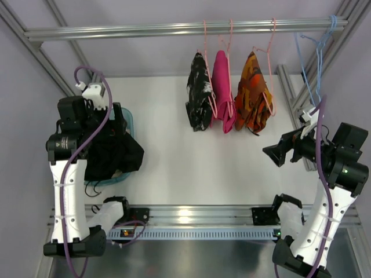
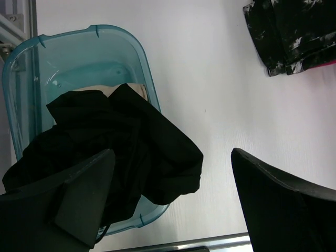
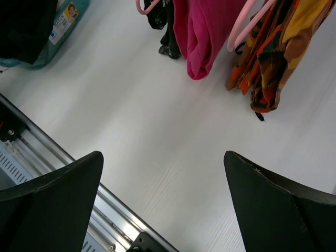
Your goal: Remove the trousers from the hanger
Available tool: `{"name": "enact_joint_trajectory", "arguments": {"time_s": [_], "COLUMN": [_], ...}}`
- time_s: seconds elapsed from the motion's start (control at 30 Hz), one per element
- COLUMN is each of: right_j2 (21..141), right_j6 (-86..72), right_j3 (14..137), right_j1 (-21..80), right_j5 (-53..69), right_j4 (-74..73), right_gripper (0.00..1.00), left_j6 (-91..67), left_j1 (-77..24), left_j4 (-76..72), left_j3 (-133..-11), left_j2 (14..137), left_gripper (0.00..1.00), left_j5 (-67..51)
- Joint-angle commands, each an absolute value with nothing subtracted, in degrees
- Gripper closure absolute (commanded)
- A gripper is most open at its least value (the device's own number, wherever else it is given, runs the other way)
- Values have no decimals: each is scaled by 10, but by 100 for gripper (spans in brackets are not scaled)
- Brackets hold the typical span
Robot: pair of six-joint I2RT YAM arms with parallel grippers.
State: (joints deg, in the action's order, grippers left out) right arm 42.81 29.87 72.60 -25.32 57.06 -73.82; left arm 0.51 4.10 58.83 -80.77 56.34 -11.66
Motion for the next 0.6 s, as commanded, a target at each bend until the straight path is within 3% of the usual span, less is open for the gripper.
{"name": "enact_joint_trajectory", "arguments": {"time_s": [0.0, 0.13, 0.33, 0.43, 0.57], "right_j2": [431, 445, 492, 521, 542], "right_j6": [280, 247, 193, 170, 108], "right_j3": [724, 743, 807, 828, 839], "right_j1": [-260, -260, -260, -260, -260], "right_j5": [575, 577, 601, 621, 637], "right_j4": [-733, -722, -726, -732, -714], "right_gripper": [1, 1, 0, 1, 1], "left_j6": [-27, -82, -176, -315, -399], "left_j1": [45, 44, 44, 43, 4], "left_j4": [565, 534, 435, 324, 221], "left_j3": [-802, -836, -869, -873, -886], "left_j2": [543, 550, 585, 619, 674], "left_gripper": [2, 2, 2, 2, 2], "left_j5": [-91, -91, -341, -416, -423]}}
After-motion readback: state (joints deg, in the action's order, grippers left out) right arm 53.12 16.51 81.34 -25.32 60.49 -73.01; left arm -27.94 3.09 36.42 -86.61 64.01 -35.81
